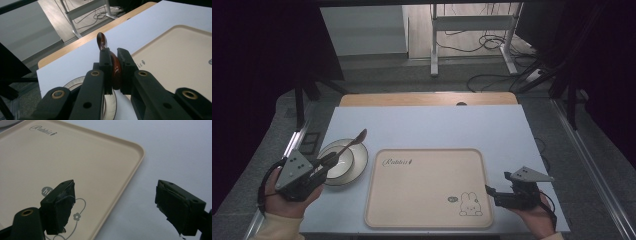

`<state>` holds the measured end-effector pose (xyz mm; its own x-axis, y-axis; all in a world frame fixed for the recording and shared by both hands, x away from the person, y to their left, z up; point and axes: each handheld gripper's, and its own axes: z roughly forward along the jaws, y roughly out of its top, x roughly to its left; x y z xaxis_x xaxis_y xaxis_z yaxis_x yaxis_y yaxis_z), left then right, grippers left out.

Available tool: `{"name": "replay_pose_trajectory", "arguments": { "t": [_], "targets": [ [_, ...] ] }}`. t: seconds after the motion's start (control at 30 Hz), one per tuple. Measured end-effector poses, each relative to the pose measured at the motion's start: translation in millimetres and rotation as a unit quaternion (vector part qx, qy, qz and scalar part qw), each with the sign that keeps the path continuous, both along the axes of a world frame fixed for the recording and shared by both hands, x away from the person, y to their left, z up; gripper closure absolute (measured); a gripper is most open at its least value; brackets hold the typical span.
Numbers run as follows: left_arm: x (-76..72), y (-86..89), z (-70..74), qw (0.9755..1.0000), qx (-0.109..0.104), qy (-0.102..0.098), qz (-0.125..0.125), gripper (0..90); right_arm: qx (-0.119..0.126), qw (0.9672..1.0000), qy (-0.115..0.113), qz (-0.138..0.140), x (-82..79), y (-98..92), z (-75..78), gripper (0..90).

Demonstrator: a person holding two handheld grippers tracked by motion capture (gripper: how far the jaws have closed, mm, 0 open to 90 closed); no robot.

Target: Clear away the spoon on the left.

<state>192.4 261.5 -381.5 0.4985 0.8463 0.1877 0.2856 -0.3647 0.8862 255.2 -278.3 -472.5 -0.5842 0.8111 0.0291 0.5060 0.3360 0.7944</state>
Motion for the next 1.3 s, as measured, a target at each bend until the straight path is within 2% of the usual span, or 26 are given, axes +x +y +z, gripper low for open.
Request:
{"name": "replay_pose_trajectory", "arguments": {
  "t": [0.63, 1.3],
  "targets": [
    [13.6, -20.9, 3.1, 0.9997, -0.002, -0.005, -0.023, 84.4, -0.005, 1.0000, -0.003, 0.001, 0.0, 0.0, -0.1, 16.6],
    [34.6, -52.1, 0.3, 0.9990, 0.004, 0.002, -0.046, 84.3, -0.006, 1.0000, -0.003, 0.001, -0.1, -0.6, -0.2, 16.6]
  ]
}}
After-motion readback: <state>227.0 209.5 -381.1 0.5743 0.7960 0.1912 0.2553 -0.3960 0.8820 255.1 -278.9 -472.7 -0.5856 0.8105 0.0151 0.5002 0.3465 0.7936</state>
